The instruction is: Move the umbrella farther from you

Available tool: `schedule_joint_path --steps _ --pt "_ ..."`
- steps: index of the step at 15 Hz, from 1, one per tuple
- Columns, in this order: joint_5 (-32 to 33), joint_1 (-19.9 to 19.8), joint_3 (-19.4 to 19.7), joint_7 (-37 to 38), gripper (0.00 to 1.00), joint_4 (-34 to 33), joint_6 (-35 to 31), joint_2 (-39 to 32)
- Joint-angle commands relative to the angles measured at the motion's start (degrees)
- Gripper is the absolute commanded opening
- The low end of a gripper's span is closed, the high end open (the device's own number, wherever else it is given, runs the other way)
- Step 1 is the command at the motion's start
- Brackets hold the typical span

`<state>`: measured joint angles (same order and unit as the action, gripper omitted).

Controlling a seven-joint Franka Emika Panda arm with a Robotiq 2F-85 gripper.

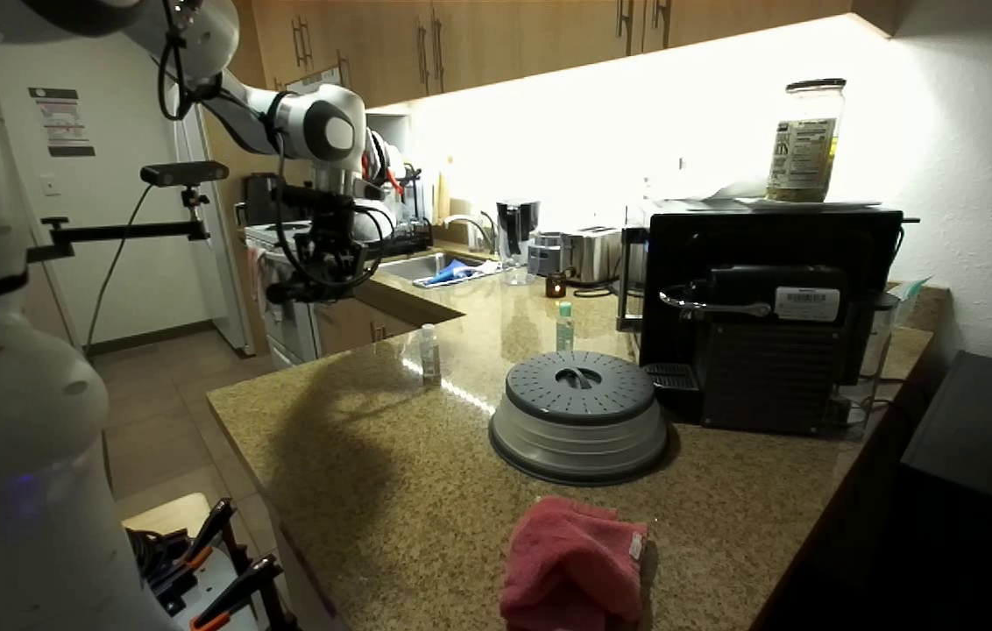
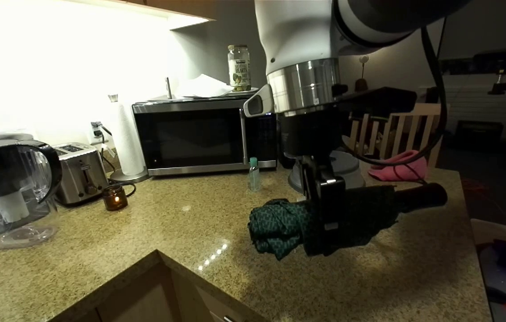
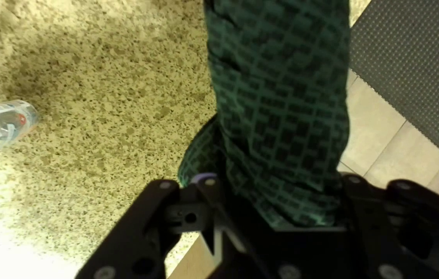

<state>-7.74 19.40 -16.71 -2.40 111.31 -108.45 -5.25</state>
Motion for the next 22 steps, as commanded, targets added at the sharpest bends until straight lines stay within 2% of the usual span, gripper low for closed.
schedule_joint_path --steps 1,6,12,18,22 --pt "2.0 -1.9 0.7 -4.0 0.2 -2.2 5.7 1.8" --pt "4.7 -3.7 2.3 -8.5 0.2 -4.6 12.5 3.9" --pt "8.7 -5.1 3.7 -14.7 0.2 -8.2 16.0 4.5" --pt "8.5 -6.8 5.3 -22.8 0.2 -12.7 16.2 1.1" --pt "8.4 -8.1 6.0 -28.1 0.2 -18.2 17.5 -3.8"
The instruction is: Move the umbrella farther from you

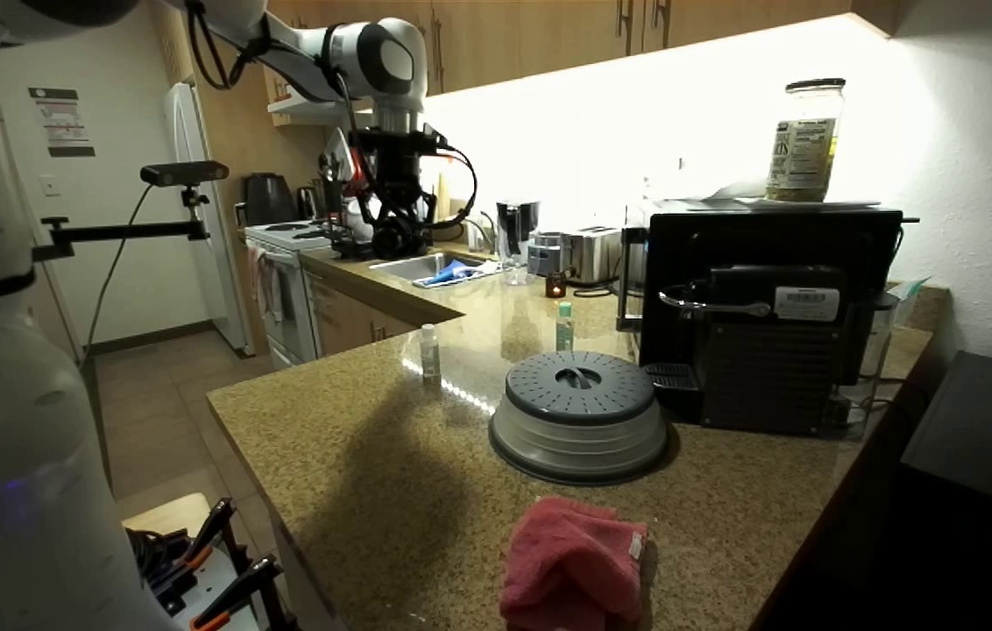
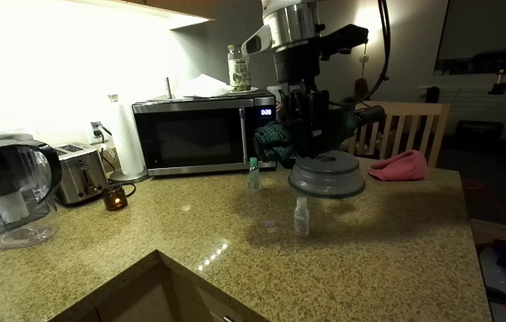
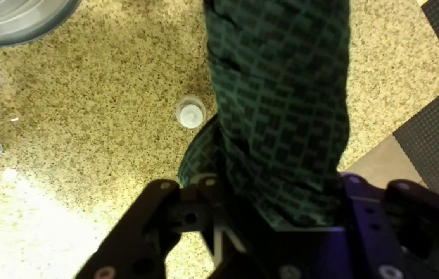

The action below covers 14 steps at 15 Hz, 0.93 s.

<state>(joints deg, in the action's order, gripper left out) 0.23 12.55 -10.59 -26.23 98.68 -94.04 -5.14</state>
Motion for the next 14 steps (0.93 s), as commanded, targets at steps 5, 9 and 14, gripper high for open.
schedule_joint_path --steps 5,9,14 --pt "1.0 -1.9 -0.4 -7.8 0.2 -15.2 6.7 -11.2" --pt "1.5 -1.9 -0.5 -9.1 0.2 -21.5 9.6 -16.0" --pt "-0.1 -2.8 -0.4 -9.6 0.2 -26.5 11.2 -20.3"
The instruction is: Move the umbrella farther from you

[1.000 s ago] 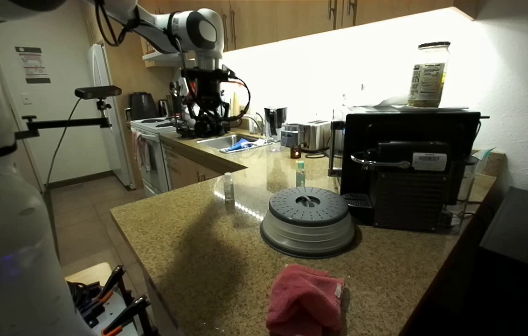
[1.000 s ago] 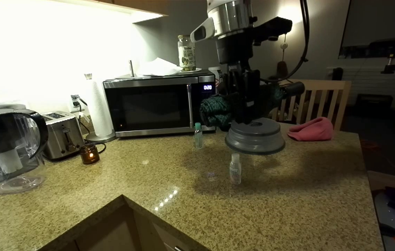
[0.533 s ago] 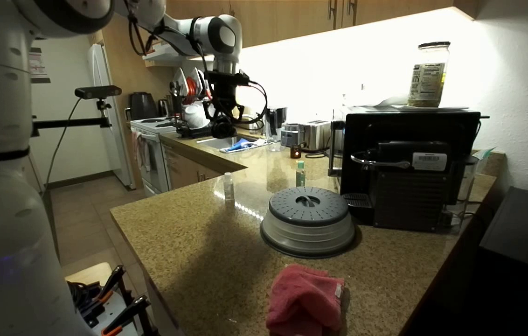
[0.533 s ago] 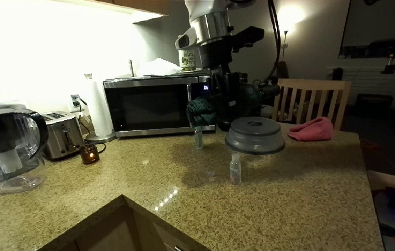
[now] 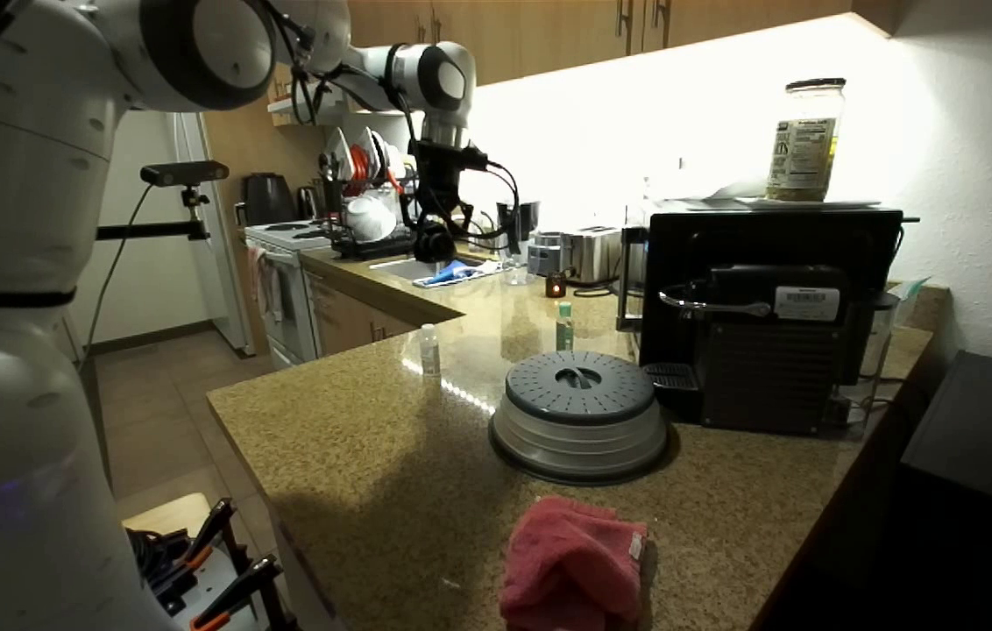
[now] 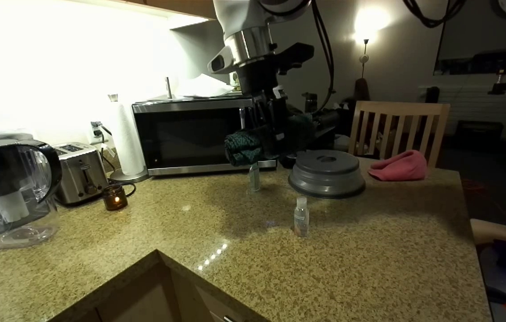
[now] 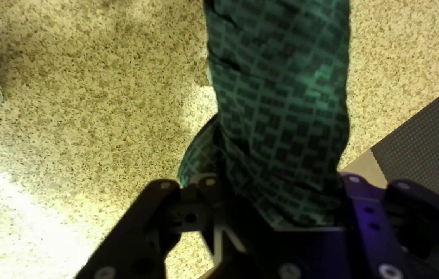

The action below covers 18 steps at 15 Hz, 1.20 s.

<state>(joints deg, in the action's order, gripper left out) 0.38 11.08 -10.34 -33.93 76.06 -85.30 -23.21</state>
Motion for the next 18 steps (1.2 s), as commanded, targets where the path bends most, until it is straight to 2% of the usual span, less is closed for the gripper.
schedule_joint_path --steps 1,5,10,18 --pt "-0.5 -1.6 -0.6 -1.7 0.2 -4.3 2.5 -2.8" --pt "2.3 -1.1 0.4 1.5 0.2 -3.0 -1.4 -2.5" --pt "5.6 -0.9 0.8 2.2 0.2 -1.1 -2.0 -1.4" --pt "5.8 -1.4 1.1 2.7 0.2 1.0 -4.8 -0.3"
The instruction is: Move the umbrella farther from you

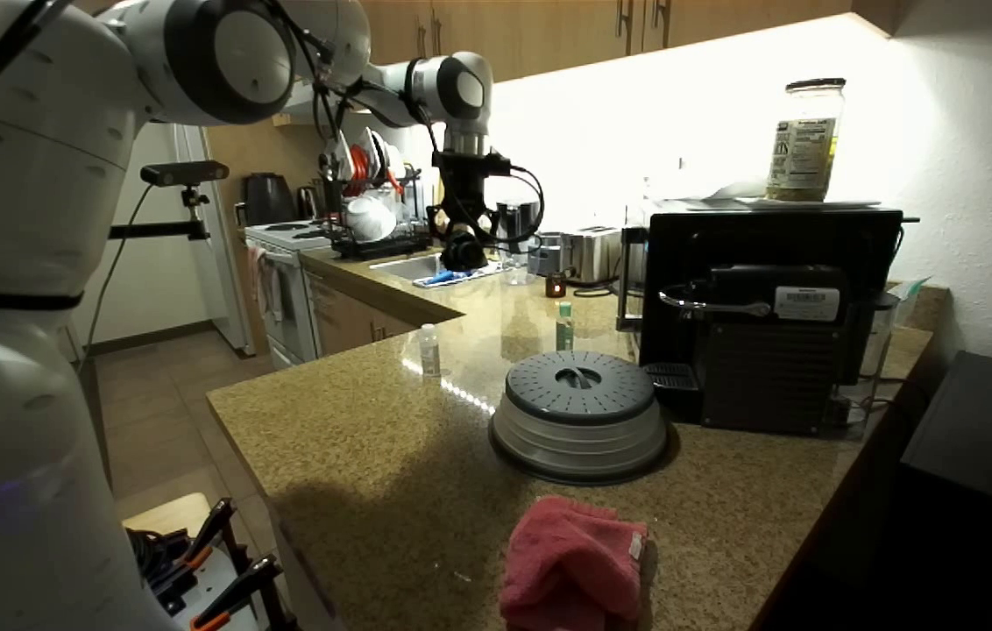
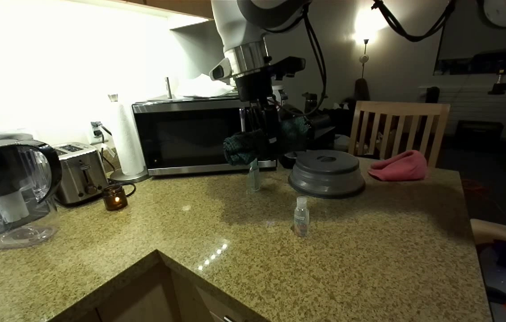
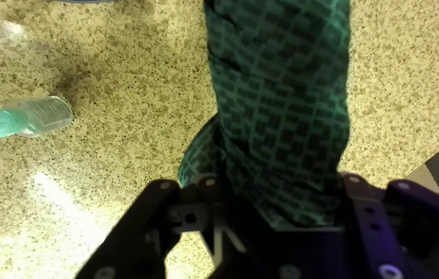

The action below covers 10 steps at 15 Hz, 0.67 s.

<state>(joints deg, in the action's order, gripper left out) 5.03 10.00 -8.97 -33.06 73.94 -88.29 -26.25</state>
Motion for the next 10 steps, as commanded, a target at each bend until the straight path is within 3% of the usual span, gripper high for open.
schedule_joint_path --steps 1,10 --pt "1.4 -0.3 -0.2 1.9 0.2 3.1 -1.8 2.8" --pt "1.3 -0.6 0.4 3.3 0.2 6.2 -5.0 3.6"
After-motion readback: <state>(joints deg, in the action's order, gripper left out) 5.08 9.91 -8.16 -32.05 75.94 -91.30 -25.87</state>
